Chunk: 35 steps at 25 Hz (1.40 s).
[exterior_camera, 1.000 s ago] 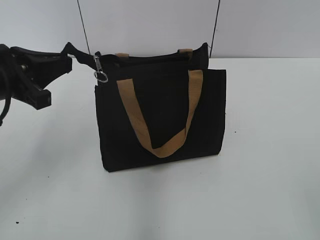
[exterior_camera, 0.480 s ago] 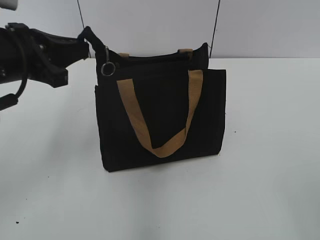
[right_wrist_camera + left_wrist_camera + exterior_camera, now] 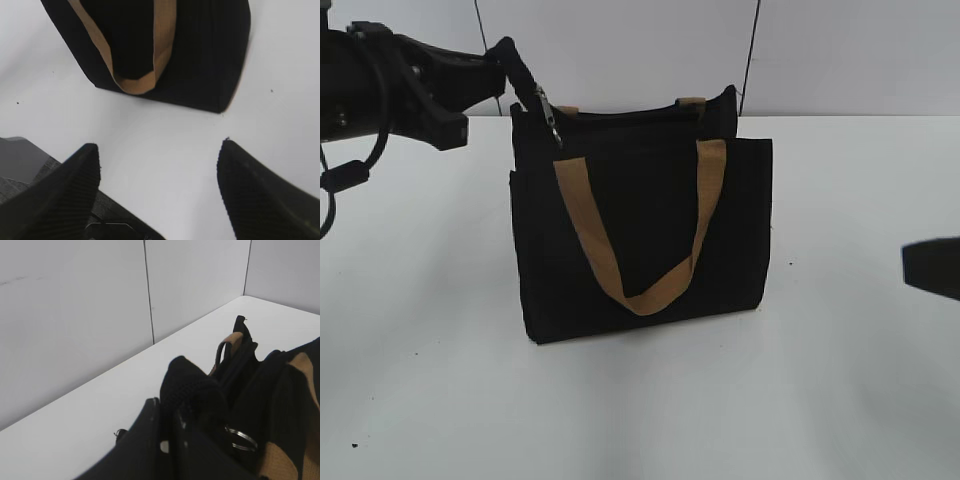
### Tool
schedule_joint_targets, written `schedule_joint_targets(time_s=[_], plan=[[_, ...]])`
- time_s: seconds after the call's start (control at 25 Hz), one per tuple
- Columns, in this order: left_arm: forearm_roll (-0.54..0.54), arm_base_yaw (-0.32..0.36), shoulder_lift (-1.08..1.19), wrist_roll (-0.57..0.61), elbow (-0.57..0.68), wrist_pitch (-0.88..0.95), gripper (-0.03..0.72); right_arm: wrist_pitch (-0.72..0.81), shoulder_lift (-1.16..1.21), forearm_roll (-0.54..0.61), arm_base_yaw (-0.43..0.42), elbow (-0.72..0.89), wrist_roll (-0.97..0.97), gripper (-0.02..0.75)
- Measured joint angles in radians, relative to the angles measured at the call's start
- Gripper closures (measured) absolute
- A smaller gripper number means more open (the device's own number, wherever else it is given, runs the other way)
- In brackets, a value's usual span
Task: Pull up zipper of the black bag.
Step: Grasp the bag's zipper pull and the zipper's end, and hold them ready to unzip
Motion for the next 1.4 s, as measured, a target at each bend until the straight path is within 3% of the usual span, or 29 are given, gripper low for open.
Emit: schedule_joint_targets(time_s=[0.28,0.48,0.6,0.76,1.0,1.4], plan=[[0.000,0.000,0.000,0.000,-0.001,0.001,0.662,-0.042,0.349,0.383,0.000,-0.123,-0.443,0.179],[0.000,0.000,0.000,0.000,-0.001,0.001,0.662,0.004,0.541,0.579,0.001,-0.254,-0.615,0.179],[0.000,0.000,0.000,0.000,-0.001,0.001,0.662,0.029,0.634,0.607,0.044,-0.326,-0.643,0.179],[0.000,0.000,0.000,0.000,-0.001,0.001,0.662,-0.007,0.724,0.596,0.194,-0.407,-0.651,0.179],[0.000,0.000,0.000,0.000,-0.001,0.006,0.662,-0.298,0.805,0.557,0.407,-0.447,-0.652,0.179],[0.002,0.000,0.000,0.000,-0.001,0.016,0.662,-0.368,0.890,0.622,0.452,-0.458,-0.666,0.179]])
